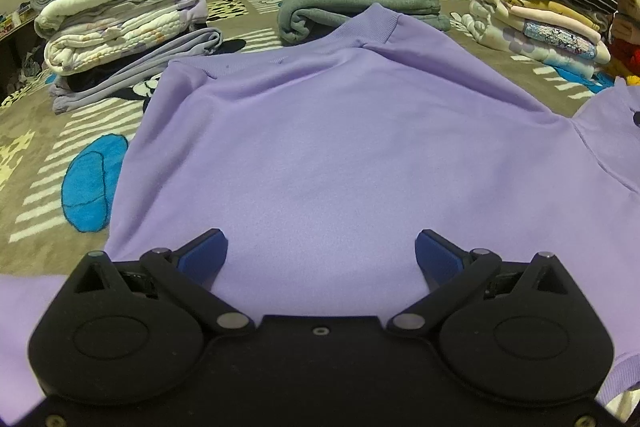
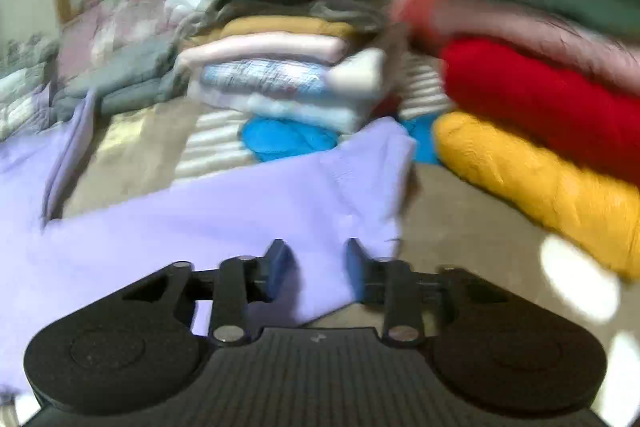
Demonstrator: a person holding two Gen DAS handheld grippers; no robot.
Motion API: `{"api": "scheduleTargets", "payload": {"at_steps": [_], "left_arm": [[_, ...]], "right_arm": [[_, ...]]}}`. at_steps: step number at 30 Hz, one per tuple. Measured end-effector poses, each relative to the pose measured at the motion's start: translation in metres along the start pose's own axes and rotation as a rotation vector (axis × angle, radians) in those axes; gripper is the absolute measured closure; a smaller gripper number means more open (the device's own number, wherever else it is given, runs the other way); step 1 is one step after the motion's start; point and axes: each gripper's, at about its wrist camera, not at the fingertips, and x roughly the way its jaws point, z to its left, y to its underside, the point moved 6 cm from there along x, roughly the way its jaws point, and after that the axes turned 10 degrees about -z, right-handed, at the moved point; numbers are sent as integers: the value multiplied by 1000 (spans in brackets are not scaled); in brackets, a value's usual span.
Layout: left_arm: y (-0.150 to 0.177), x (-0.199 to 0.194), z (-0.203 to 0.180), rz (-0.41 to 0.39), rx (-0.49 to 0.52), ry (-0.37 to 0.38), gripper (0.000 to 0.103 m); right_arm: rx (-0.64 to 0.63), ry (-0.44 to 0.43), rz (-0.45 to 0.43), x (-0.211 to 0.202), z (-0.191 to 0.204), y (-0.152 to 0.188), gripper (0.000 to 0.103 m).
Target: Fold clothes
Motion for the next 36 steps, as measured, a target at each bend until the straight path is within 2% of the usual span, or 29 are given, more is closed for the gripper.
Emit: {"api": "scheduleTargets", "payload": {"at_steps": [3, 6, 11, 14, 16, 17, 19, 20, 22, 24, 26, 28, 29, 30, 33, 36], "left_arm": [[-4, -5, -2, -4, 26, -6, 0], [-10, -9, -4, -26, 40, -5, 0], [-15, -9, -4, -41, 47, -7, 0], [-13, -8, -1, -31, 42, -10, 0], [-12, -11, 1, -34, 43, -12, 0], [-11, -13, 2, -36, 43, -14, 0], [-10, -19, 5, -41, 36, -20, 0], [-9, -22, 7, -45, 33, -23, 0], [-9, -30, 6, -61, 26, -21, 0], [-8, -38, 0, -75, 33, -7, 0], [-6, -44, -7, -83, 46, 8, 0], [-2, -47, -7, -77, 60, 7, 0], [0, -48, -7, -74, 67, 6, 0], [2, -49, -7, -71, 74, 6, 0], [8, -53, -8, -62, 94, 4, 0], [10, -56, -5, -63, 94, -2, 0]], "right_arm": [[11, 43, -29, -8, 1, -10, 80], [9, -9, -69, -22, 20, -17, 76], [-54, -254, -87, -42, 93, -14, 76], [-161, -457, -60, -62, 150, 4, 77], [-220, -559, -40, -74, 176, 23, 79], [-277, -545, -16, -72, 179, 37, 79], [-422, -457, 37, -62, 179, 66, 76], [-407, -439, 37, -63, 174, 69, 76], [-289, -431, 10, -69, 161, 64, 75], [-299, -446, -58, -86, 163, 62, 71], [-320, -499, -107, -101, 170, 63, 73], [-361, -468, -37, -95, 172, 74, 73], [-364, -436, 22, -86, 168, 82, 74], [-348, -421, 42, -85, 165, 82, 74], [-321, -395, 21, -94, 157, 73, 73], [-246, -355, -48, -113, 141, 64, 73]]}}
